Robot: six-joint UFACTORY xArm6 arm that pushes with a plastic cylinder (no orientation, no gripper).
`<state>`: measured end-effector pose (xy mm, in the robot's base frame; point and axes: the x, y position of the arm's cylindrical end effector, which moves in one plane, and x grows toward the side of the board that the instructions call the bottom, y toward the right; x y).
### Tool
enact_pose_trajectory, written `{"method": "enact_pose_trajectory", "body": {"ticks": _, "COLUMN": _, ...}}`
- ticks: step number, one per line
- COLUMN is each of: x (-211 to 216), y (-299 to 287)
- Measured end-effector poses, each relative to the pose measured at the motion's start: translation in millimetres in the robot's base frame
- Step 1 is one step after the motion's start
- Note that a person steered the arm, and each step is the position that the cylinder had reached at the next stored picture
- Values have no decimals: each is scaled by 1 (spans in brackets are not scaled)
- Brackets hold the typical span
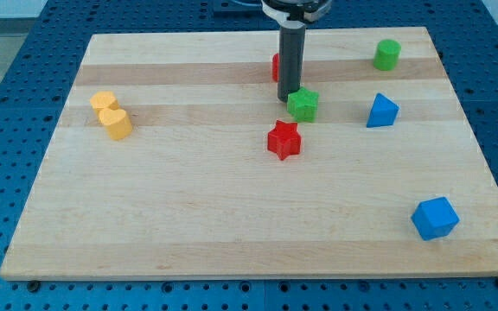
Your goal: Separate the green star from the blue triangle
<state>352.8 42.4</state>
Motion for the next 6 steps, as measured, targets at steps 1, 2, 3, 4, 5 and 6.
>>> {"method": "enact_pose_trajectory", "body": {"ticks": 1, "x": 2, "y": -36}}
{"method": "enact_pose_trajectory", "body": {"ticks": 2, "x": 11, "y": -56}}
{"method": "enact_pose_trajectory", "body": {"ticks": 3, "x": 19, "y": 5}}
{"method": "enact_pose_trajectory", "body": {"ticks": 4, "x": 19, "y": 23}}
{"method": "enact_pose_trajectory", "body": {"ticks": 5, "x": 27, "y": 66}}
{"method": "enact_pose_trajectory", "body": {"ticks": 6, "x": 34, "y": 79}}
